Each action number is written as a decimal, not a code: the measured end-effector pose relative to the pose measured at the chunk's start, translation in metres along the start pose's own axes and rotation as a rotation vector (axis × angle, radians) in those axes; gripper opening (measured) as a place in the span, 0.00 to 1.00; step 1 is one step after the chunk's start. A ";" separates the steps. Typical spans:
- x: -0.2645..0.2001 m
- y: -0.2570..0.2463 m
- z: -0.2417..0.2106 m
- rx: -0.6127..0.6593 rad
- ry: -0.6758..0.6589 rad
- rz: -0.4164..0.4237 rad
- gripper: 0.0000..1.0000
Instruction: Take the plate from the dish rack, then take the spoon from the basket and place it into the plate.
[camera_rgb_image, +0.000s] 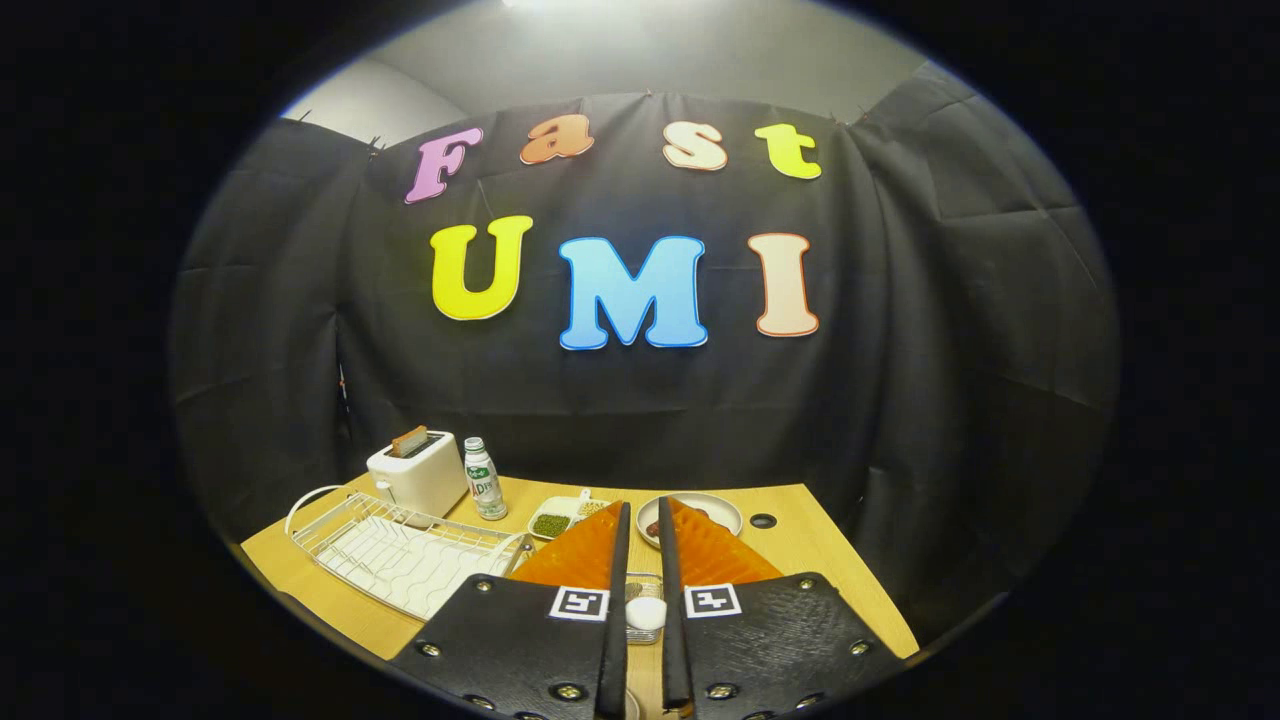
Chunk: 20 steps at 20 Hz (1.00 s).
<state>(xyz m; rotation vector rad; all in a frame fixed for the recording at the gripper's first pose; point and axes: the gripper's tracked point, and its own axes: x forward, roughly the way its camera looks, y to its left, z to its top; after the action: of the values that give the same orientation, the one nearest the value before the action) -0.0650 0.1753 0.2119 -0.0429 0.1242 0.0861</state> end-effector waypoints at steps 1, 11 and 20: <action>-0.003 0.004 0.000 -0.006 0.005 0.004 0.13; -0.022 0.045 -0.031 0.006 0.101 0.059 0.13; -0.031 0.073 -0.084 0.004 0.232 0.093 0.13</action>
<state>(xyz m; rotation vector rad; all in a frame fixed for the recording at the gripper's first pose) -0.1124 0.2412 0.1296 -0.0430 0.3585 0.1741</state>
